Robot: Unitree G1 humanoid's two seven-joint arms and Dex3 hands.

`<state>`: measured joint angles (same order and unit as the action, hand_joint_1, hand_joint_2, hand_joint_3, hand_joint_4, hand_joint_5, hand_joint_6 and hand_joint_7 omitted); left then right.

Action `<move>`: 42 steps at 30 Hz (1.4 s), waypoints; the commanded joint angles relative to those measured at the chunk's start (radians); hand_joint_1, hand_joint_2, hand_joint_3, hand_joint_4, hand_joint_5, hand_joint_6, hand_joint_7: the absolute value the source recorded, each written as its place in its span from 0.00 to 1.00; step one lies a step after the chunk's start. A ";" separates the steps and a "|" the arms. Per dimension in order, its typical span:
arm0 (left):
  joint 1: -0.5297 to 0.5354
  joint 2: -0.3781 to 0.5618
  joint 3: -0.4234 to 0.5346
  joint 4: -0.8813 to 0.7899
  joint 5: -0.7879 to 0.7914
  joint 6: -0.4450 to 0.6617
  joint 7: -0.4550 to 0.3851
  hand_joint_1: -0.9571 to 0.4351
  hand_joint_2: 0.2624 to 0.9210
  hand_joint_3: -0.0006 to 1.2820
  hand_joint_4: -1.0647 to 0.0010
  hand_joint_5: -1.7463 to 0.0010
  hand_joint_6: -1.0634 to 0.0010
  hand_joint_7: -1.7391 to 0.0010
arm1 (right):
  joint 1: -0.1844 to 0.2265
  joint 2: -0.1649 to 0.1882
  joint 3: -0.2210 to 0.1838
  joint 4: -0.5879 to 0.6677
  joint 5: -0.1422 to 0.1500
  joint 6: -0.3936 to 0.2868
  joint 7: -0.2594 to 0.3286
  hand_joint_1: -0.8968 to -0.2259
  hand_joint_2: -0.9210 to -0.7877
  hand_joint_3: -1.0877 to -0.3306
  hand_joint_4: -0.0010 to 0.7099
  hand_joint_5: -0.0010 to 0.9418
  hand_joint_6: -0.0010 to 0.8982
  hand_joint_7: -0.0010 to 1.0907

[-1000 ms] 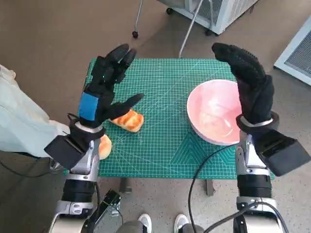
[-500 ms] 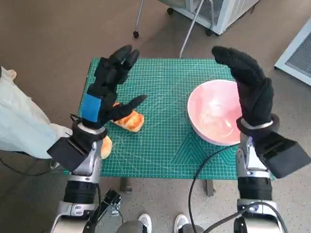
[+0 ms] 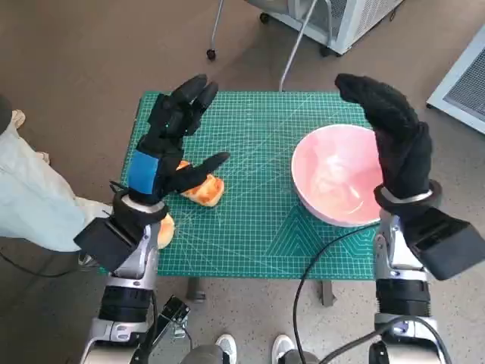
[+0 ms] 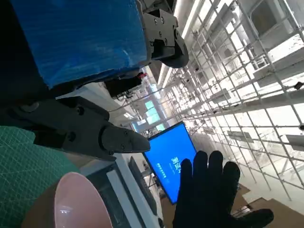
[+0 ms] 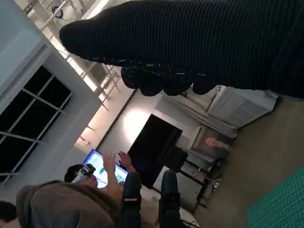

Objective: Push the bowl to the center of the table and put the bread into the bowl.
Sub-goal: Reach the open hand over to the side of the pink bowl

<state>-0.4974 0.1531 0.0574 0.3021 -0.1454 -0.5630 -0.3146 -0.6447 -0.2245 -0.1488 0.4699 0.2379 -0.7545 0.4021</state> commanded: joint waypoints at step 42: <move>-0.011 0.025 0.029 0.048 -0.024 0.004 -0.023 0.49 1.00 0.16 0.65 0.99 0.87 0.69 | -0.092 -0.092 -0.323 0.790 0.090 0.257 -0.162 0.55 0.00 0.21 0.08 0.00 0.00 0.28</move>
<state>-0.5002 0.1649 0.0763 0.3450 -0.1594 -0.5565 -0.3294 -0.7364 -0.3503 -0.4681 1.2237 0.3200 -0.5483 0.2629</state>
